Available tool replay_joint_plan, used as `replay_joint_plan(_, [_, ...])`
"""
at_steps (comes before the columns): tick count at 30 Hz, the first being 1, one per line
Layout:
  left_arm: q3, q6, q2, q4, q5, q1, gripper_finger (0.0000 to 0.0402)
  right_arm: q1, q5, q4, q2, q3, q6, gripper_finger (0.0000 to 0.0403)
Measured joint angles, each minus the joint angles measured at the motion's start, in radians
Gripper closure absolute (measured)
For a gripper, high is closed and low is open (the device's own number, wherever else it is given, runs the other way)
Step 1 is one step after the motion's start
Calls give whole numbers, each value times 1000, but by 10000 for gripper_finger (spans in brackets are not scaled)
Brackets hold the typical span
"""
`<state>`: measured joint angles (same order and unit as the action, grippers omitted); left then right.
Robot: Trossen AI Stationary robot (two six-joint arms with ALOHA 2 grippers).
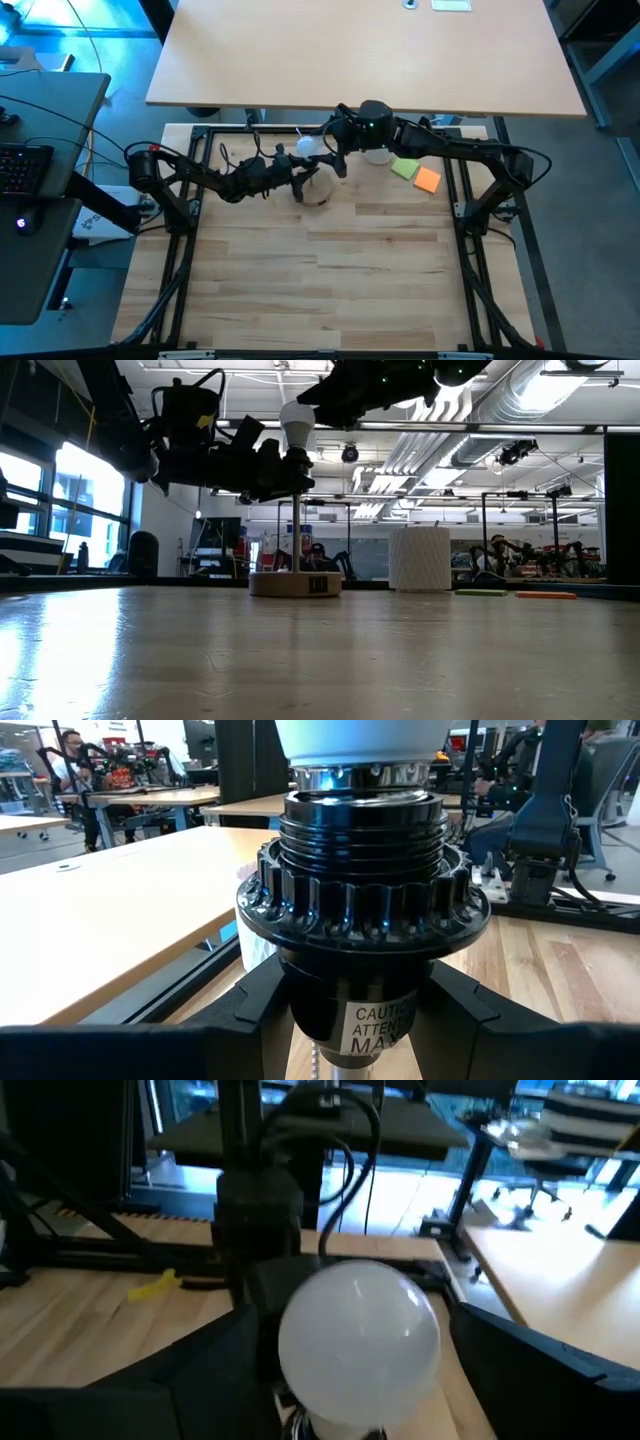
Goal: Screw lightbulb
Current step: Insert the light bulb into the lamp
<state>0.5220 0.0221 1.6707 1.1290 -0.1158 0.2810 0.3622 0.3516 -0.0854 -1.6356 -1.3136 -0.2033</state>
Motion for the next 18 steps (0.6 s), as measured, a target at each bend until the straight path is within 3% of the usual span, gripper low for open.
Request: replay_joint_plan(18, [-1,-3,0,-1,0,0,258,0,26,-94,-63,0,18,75])
